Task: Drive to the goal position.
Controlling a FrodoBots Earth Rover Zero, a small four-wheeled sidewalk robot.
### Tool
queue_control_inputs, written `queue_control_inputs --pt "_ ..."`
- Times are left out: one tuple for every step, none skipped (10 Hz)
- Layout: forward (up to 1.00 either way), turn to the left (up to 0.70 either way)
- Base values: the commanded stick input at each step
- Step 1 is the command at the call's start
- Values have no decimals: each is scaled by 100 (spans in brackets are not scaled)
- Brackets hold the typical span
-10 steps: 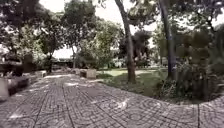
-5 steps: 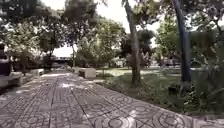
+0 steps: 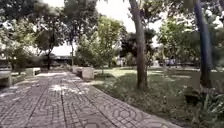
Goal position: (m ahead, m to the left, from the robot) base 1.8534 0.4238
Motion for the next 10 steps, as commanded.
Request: queue_control_inputs --pt "100 27" --pt "100 27" --pt "88 29" --pt "0 45" --pt "0 45" --pt "0 45" --pt "-100 27" --pt "-100 27" --pt "-100 27" --pt "-100 27"
